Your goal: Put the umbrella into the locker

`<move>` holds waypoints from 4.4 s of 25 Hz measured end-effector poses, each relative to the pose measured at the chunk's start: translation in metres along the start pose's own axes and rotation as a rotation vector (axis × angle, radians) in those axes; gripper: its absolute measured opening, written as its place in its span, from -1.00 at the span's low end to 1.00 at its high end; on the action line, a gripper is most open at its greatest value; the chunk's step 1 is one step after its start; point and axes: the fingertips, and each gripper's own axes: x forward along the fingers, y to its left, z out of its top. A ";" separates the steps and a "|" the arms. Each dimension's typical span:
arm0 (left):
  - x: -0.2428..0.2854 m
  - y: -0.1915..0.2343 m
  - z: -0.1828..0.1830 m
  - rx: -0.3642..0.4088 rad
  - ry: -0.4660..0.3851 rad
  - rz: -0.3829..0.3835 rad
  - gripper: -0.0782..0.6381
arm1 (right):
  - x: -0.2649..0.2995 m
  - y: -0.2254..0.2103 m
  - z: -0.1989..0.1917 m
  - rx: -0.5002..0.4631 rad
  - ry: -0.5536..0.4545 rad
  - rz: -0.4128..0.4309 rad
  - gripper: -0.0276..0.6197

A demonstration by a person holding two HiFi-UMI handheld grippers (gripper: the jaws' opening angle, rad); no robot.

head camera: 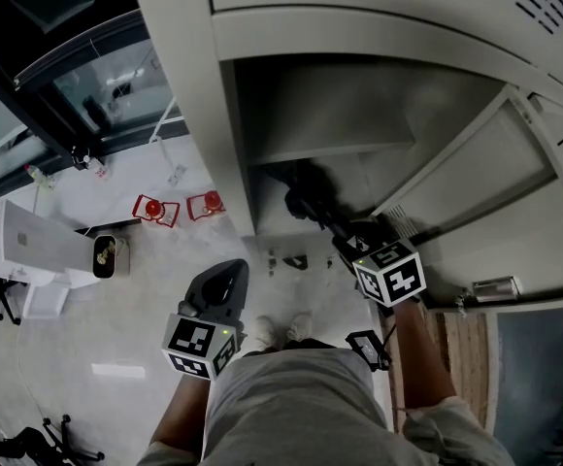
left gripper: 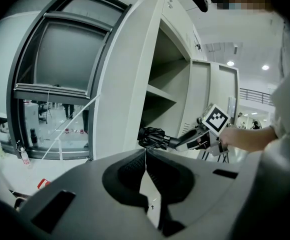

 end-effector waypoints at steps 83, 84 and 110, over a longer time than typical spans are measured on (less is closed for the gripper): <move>-0.015 -0.005 -0.005 -0.010 0.003 0.037 -0.73 | 0.014 -0.002 0.029 -0.030 -0.039 -0.004 -0.21; -0.015 -0.006 -0.006 -0.012 0.013 0.032 -0.73 | 0.012 0.000 0.028 -0.031 -0.041 0.002 -0.21; 0.000 -0.035 0.001 0.026 0.002 -0.034 -0.73 | -0.038 0.090 -0.012 0.074 -0.179 0.186 -0.80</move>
